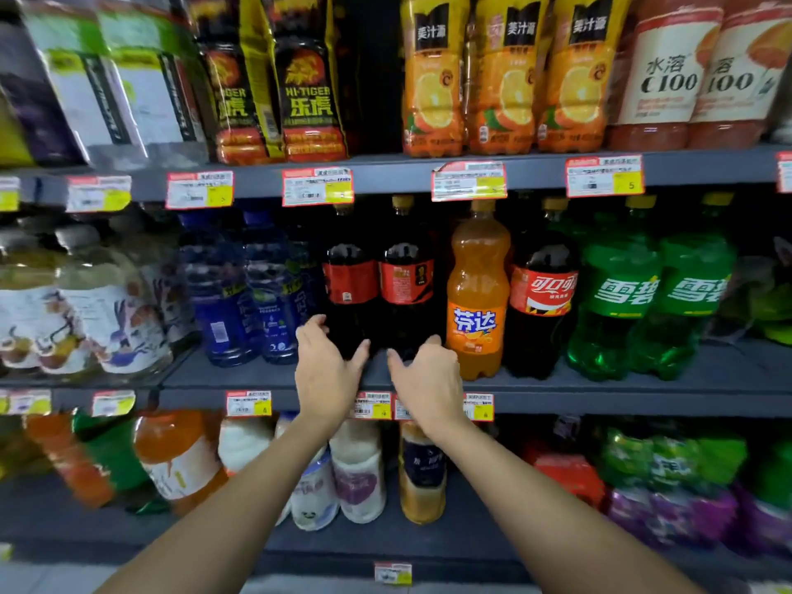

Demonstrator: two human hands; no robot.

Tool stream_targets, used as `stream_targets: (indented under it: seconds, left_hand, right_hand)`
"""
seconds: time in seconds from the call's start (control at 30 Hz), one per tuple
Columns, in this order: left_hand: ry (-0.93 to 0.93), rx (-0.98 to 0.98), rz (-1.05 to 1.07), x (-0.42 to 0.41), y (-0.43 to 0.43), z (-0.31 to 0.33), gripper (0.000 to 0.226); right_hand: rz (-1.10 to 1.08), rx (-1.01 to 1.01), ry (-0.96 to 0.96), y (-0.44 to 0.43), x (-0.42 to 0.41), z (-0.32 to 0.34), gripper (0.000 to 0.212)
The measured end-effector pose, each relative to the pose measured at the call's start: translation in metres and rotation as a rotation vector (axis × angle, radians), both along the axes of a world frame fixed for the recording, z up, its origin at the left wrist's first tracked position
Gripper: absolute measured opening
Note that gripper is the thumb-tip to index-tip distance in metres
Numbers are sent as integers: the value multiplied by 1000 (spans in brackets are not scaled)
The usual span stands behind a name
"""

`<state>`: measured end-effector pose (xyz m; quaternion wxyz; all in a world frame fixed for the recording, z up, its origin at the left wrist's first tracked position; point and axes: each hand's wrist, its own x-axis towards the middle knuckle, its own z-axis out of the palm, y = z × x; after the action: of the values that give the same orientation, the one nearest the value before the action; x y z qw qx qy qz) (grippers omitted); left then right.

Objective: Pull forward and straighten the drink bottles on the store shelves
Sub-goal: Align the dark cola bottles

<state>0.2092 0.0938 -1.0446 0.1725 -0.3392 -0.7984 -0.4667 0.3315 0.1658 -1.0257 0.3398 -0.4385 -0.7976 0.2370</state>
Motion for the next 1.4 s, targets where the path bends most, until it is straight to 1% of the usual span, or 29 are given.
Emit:
stream_targets:
  seconds: [0.1,0.17,0.27,0.4,0.5,0.6,0.7,0.9,1.07,1.17,1.23,1.33,1.4]
  left_hand:
    - [-95,-31,-13,-6,5,-4,87]
    - [-128,-65,-15,-9,9,-3,93]
    - [-133,-114,-6,-10,12,-2,94]
    - [-93,-132,24,-9,13,-3,90]
    - [-77,-134,23,-10,13,-4,86]
    - [-93,-133,5,-11,12,-3,82]
    - [-113,-137,-7,-12,11,-1,79]
    - [-112,-132,-26,-14,7,1,80]
    - [-116,-115,-29,-9,-5,0,81]
    - [-123,-103,-4,-5,-15,-4,82]
    - [-126,-108,-13,-6,-19,-5,86]
    - [-115,-135,-79,-11,-22,-2,100]
    - [-94,-142,-135,-16,-23,2,99]
  right_hand:
    - [-91,-98,61,-1,-16,1,62]
    - [-146,-120,56,2,-25,3,63]
    - [-216,-99,14,0,-34,2,62]
    - [-308,-63,-77,-6,-45,-2,73]
    - [-348,-43,-102,-7,-48,-2,69]
    - [-345,-26,-93,-10,-47,-3,56]
    - [-327,-15,-102,-13,-43,-4,53]
    - [-294,23,-99,-20,-28,-8,54]
    - [-264,52,-162,-14,-16,-3,62]
    - [-217,21,-172,-10,-15,0,67]
    - [-178,-20,-174,-10,-16,-1,66]
    - [-193,-27,-99,-12,-16,-4,60]
    - [-204,-19,-34,-17,-15,-6,57]
